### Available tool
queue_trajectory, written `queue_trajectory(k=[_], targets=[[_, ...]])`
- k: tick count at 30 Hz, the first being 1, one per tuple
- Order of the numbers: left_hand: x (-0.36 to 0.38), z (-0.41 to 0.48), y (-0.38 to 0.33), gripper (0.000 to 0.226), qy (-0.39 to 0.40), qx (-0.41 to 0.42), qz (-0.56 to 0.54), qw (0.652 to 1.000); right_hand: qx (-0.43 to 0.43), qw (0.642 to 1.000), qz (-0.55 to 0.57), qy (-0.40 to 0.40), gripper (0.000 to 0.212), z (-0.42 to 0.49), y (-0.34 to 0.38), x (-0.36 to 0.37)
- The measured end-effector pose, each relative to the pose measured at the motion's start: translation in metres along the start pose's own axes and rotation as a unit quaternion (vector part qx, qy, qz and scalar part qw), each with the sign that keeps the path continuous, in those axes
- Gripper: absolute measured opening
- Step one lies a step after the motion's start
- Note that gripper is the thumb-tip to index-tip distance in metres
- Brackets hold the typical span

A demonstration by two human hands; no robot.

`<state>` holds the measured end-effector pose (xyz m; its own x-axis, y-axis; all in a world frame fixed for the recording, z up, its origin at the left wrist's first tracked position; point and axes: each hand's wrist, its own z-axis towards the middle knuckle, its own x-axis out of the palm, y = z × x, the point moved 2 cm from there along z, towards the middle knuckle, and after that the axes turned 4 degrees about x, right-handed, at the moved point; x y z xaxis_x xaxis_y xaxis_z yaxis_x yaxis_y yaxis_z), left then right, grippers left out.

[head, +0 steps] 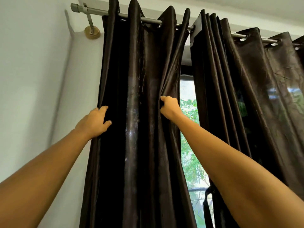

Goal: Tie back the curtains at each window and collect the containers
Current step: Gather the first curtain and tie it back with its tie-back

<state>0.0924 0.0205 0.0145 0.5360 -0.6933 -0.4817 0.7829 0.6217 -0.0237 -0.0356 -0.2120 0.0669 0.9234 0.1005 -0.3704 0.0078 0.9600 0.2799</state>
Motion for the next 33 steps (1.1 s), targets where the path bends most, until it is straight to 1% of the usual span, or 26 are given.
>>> queue_trajectory(k=[3,6,10,13,16,18,19,21,22,25,31,33], targets=[[-0.004,-0.001,0.011,0.059,-0.016,0.004,-0.026,1.0,-0.042,0.999,0.006,0.017,0.045,0.003,0.037,0.015],[-0.009,0.001,0.018,0.059,-0.023,0.002,-0.058,0.998,-0.083,0.996,0.014,0.022,0.04,0.008,0.07,0.027],[-0.018,0.002,0.019,0.059,-0.05,-0.003,-0.075,0.996,-0.135,0.989,0.007,0.06,0.036,0.008,0.114,0.049],[-0.024,0.002,0.025,0.059,-0.056,-0.003,-0.067,0.996,-0.145,0.987,0.035,0.06,0.032,0.008,0.143,0.064],[-0.03,0.0,0.034,0.057,-0.057,0.001,-0.062,0.996,-0.148,0.986,0.065,0.05,0.022,0.008,0.164,0.073],[-0.033,-0.001,0.041,0.053,-0.065,-0.003,-0.059,0.996,-0.148,0.984,0.079,0.054,0.012,0.008,0.175,0.078],[-0.034,0.0,0.042,0.05,-0.073,-0.001,-0.056,0.996,-0.15,0.984,0.08,0.053,0.011,0.008,0.181,0.08],[-0.038,-0.001,0.048,0.041,-0.092,0.002,-0.059,0.994,-0.16,0.983,0.081,0.05,0.026,0.004,0.193,0.085],[-0.04,-0.002,0.051,0.037,-0.1,0.002,-0.067,0.993,-0.163,0.982,0.085,0.053,0.029,0.003,0.198,0.087],[-0.048,-0.007,0.061,0.033,-0.125,-0.002,-0.078,0.989,-0.175,0.976,0.111,0.059,0.007,0.003,0.214,0.094],[-0.068,-0.019,0.066,0.029,-0.183,-0.026,-0.096,0.978,-0.184,0.966,0.175,0.055,0.009,0.0,0.235,0.094],[-0.072,-0.023,0.064,0.032,-0.195,-0.032,-0.102,0.975,-0.183,0.963,0.192,0.055,0.012,-0.003,0.234,0.092]])
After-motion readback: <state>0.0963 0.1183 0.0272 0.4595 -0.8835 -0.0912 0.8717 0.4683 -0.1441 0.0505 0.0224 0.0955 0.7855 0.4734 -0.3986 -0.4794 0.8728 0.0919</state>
